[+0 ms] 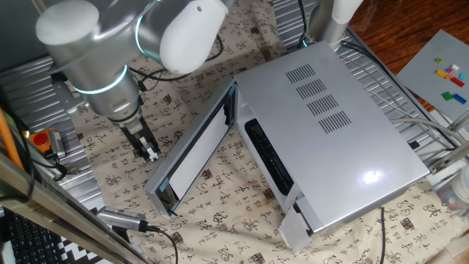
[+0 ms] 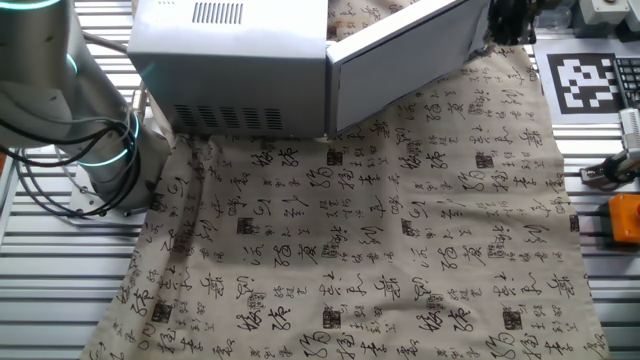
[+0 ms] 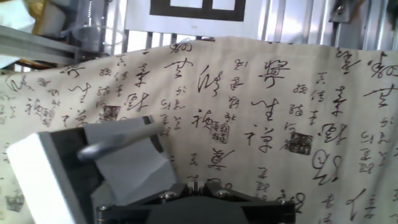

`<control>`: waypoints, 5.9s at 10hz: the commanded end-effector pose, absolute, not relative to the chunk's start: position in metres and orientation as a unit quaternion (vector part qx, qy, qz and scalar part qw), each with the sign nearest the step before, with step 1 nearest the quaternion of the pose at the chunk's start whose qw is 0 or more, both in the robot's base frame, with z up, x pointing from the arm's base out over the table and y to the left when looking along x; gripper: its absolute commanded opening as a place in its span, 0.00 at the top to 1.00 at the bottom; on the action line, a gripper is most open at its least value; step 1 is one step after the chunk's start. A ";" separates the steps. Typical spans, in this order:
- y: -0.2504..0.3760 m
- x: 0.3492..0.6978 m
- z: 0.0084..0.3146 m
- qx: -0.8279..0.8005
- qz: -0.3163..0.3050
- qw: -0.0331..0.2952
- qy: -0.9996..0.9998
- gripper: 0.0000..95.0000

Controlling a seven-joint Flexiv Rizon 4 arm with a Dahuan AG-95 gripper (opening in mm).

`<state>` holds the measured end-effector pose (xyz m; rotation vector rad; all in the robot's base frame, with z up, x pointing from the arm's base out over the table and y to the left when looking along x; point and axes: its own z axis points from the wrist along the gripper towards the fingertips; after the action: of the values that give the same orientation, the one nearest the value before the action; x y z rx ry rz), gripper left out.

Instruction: Close the microwave door

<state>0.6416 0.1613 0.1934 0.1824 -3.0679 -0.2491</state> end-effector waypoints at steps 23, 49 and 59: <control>0.188 0.633 0.195 0.130 -0.086 0.038 -0.987 1.00; 0.293 0.525 0.213 0.046 -0.107 0.058 -0.991 1.00; 0.277 0.544 0.215 0.076 -0.110 0.058 -0.989 1.00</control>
<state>0.5475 0.2789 0.2145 0.2288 -2.9939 -0.3313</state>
